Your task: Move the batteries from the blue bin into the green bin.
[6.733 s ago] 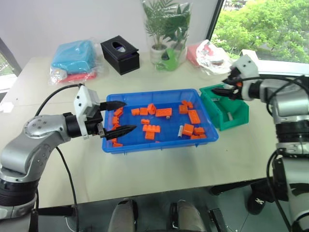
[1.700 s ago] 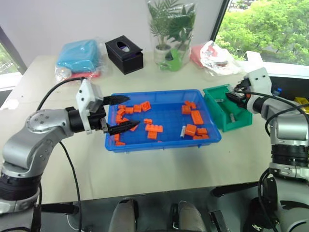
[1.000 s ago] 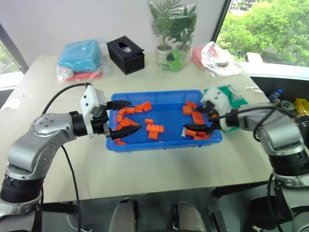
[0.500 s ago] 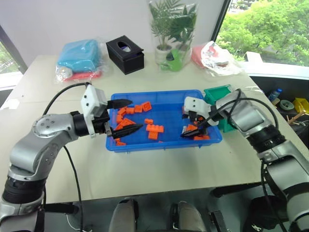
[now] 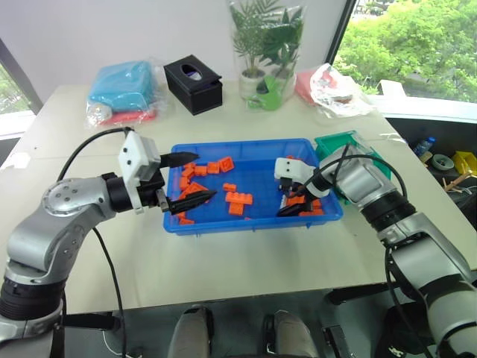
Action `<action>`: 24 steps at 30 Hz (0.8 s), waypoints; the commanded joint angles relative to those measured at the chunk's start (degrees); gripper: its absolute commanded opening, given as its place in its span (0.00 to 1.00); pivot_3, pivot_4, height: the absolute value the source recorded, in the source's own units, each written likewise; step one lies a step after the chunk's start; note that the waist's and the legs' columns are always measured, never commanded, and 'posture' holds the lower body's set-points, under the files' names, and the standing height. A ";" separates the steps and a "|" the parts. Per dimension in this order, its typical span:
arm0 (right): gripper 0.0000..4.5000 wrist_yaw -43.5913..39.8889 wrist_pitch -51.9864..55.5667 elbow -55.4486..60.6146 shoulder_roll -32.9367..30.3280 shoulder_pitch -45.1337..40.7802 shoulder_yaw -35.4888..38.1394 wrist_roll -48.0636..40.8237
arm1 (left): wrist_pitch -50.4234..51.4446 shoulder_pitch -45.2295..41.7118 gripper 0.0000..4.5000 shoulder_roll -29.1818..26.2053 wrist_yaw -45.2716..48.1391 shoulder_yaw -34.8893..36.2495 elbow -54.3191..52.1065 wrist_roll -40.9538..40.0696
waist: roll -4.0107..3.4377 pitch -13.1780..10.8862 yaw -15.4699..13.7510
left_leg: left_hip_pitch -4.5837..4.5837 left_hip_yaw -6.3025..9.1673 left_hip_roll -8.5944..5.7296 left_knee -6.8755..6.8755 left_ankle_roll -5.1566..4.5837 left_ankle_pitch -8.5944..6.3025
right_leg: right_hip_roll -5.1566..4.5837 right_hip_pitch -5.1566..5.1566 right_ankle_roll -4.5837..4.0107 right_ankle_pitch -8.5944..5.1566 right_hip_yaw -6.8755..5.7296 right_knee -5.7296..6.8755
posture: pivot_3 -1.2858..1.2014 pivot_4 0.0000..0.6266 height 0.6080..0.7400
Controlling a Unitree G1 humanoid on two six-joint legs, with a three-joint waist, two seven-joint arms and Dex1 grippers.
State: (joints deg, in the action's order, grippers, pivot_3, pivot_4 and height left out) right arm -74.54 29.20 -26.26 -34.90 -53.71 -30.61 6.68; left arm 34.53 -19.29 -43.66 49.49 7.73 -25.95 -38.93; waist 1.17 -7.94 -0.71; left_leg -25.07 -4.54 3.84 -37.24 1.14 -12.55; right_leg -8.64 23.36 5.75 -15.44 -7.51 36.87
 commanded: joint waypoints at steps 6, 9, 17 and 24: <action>0.94 -1.11 0.58 2.53 -2.67 1.37 1.73 1.15 | -1.00 -3.71 1.00 -0.44 1.17 0.24 1.20 0.34 | 0.03 0.02 0.01 | 0.00 0.01 -0.01 -0.02 0.00 0.00 | -0.01 -0.02 0.00 0.00 0.00 0.01 | 0.52 0.24 0.37; 0.68 -0.86 0.92 2.98 -2.55 1.55 2.37 1.02 | -1.11 -4.43 1.00 -0.20 1.62 -0.24 1.68 0.55 | 0.03 0.02 0.04 | 0.00 0.00 0.00 -0.02 0.00 0.00 | 0.00 0.00 0.00 0.00 0.00 0.06 | 0.52 0.24 0.37; 0.50 1.76 3.11 4.95 -1.68 1.36 6.24 -0.61 | -0.94 -4.94 1.00 0.41 2.37 -1.01 1.90 0.82 | 0.01 0.01 0.01 | 0.00 0.00 0.00 -0.02 0.01 0.00 | -0.01 0.01 0.00 0.00 0.00 0.07 | 0.52 0.24 0.37; 0.50 11.22 15.41 9.09 -3.54 -2.81 22.19 -7.71 | 0.16 -3.19 1.00 0.40 2.38 -1.20 -0.26 -0.29 | -0.02 -0.01 -0.04 | -0.02 0.00 0.00 -0.02 0.01 0.00 | -0.02 0.02 0.00 0.00 0.00 0.08 | 0.52 0.24 0.37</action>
State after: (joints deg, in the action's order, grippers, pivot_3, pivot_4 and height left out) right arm -66.06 42.09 -19.19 -36.80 -53.90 -13.71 0.66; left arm 34.73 -22.49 -43.09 51.84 5.89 -24.33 -38.21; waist 1.15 -7.95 -0.75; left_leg -25.09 -4.54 3.84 -37.26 1.15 -12.54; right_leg -8.65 23.38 5.75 -15.44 -7.51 36.95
